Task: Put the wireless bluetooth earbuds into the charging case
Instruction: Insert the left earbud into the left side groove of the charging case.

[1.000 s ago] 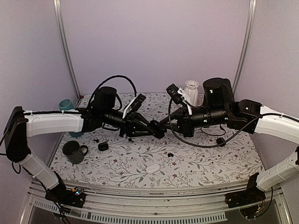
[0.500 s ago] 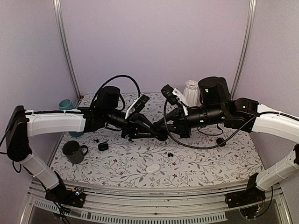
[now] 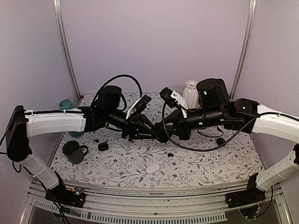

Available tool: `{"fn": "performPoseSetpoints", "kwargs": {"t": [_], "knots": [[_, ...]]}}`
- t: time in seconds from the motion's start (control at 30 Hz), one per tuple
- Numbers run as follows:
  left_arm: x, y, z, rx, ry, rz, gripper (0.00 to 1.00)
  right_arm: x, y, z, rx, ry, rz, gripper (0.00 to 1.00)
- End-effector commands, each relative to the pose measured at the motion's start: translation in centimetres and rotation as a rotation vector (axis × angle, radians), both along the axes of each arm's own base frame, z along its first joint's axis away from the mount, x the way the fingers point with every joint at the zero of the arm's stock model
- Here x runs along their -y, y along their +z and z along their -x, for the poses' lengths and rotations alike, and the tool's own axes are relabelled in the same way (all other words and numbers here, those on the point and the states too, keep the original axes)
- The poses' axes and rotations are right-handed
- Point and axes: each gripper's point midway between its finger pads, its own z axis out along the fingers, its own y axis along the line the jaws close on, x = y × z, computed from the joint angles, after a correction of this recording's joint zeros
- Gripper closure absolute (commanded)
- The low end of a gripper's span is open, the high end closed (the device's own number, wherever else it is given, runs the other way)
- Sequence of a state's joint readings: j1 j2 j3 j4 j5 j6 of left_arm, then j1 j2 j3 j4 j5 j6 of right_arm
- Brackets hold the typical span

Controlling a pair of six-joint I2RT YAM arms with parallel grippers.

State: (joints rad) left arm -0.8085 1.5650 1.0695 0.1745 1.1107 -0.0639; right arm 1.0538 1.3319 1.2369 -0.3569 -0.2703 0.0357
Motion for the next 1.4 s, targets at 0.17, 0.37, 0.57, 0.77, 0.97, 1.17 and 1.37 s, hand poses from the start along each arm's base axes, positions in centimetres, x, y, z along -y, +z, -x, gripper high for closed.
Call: {"fn": "performPoseSetpoints", "kwargs": {"t": [0.17, 0.37, 0.57, 0.77, 0.97, 1.17, 1.37], "knots": [[0.7, 1.2, 0.5, 0.017, -0.025, 0.02, 1.0, -0.7, -0.6, 0.5, 0.01, 0.02, 0.043, 0.97], [0.8, 1.5, 0.6, 0.023, -0.03, 0.025, 1.0, -1.1, -1.3, 0.5, 0.003, 0.021, 0.066, 0.97], [0.7, 2.2, 0.6, 0.045, -0.013, 0.044, 1.0, -1.1, -2.1, 0.1, 0.011, -0.009, 0.099, 0.97], [0.6, 2.9, 0.5, 0.072, 0.015, 0.062, 1.0, -0.9, -1.9, -0.4, 0.028, -0.039, 0.101, 0.96], [0.5, 3.3, 0.2, 0.091, 0.04, 0.076, 1.0, -1.1, -2.1, -0.5, 0.021, -0.036, 0.114, 0.93], [0.5, 2.9, 0.0, 0.095, 0.061, 0.07, 1.0, -0.8, -0.8, -1.1, 0.048, -0.076, 0.088, 0.84], [0.3, 2.5, -0.1, 0.1, 0.083, 0.067, 1.0, 0.0, 1.1, -1.5, 0.069, -0.127, 0.044, 0.82]]}}
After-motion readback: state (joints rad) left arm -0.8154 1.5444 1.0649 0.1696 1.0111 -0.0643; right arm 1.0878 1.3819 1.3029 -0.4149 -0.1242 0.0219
